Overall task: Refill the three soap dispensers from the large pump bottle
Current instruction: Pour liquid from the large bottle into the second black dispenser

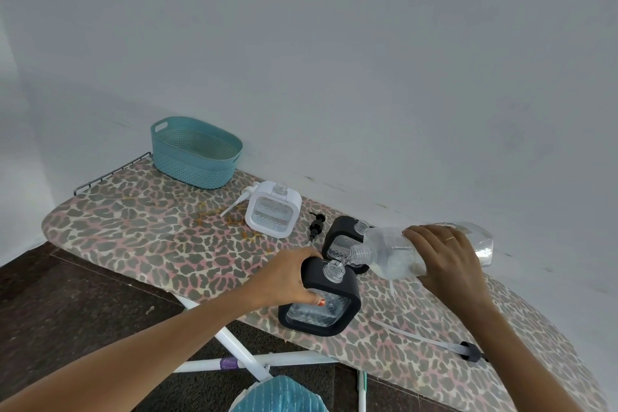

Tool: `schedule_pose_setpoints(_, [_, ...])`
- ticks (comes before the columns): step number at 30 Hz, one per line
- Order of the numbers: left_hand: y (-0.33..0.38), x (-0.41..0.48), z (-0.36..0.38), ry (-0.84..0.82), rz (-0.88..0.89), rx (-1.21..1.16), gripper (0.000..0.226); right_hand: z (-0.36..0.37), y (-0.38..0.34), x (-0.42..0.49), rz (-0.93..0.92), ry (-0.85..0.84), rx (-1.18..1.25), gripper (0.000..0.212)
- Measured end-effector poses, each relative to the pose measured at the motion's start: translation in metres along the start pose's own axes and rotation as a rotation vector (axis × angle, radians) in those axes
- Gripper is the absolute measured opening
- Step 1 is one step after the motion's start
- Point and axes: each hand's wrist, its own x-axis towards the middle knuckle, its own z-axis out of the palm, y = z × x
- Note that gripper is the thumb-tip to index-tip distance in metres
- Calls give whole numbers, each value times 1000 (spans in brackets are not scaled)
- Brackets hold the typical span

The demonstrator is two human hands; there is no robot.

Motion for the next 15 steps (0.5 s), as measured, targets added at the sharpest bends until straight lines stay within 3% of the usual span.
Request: schedule_pose_setpoints(15, [-1,-1,0,3,2,-7,56,0,1,1,-17,28,-10,60])
